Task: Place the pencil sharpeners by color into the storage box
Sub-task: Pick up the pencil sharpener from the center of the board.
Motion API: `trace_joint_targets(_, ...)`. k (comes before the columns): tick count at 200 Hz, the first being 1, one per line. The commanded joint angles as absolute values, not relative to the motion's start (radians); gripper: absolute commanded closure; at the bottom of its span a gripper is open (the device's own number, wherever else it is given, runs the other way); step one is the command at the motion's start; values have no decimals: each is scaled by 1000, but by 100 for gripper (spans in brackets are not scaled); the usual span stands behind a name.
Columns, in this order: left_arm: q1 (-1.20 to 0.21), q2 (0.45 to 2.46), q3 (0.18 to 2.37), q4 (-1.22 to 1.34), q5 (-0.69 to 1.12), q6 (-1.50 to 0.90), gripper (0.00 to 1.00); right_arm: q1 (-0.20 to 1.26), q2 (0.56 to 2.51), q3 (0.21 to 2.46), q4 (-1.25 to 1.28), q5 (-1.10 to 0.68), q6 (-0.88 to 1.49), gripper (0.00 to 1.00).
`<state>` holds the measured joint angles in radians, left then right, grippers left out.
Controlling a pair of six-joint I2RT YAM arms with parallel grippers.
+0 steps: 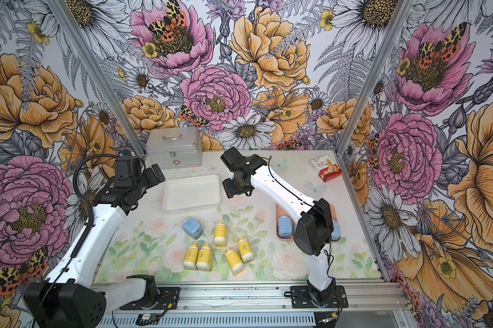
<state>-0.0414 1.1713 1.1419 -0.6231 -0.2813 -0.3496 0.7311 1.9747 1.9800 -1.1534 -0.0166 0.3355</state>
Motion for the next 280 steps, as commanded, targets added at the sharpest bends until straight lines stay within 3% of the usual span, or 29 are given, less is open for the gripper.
trace_joint_targets(1,-25,1151,1123,-582,-319,-369,1,767,2035,2054,-1154,-53,330,34)
trace_joint_targets(199,56,1156,1107,-582,-314,-399,1,1021,2381,2325,-1157,-135,239,26)
trace_joint_targets(280,60,1154,1108,-580,-301,-402,1,1032,2442,2354,-1160,-146,249,24)
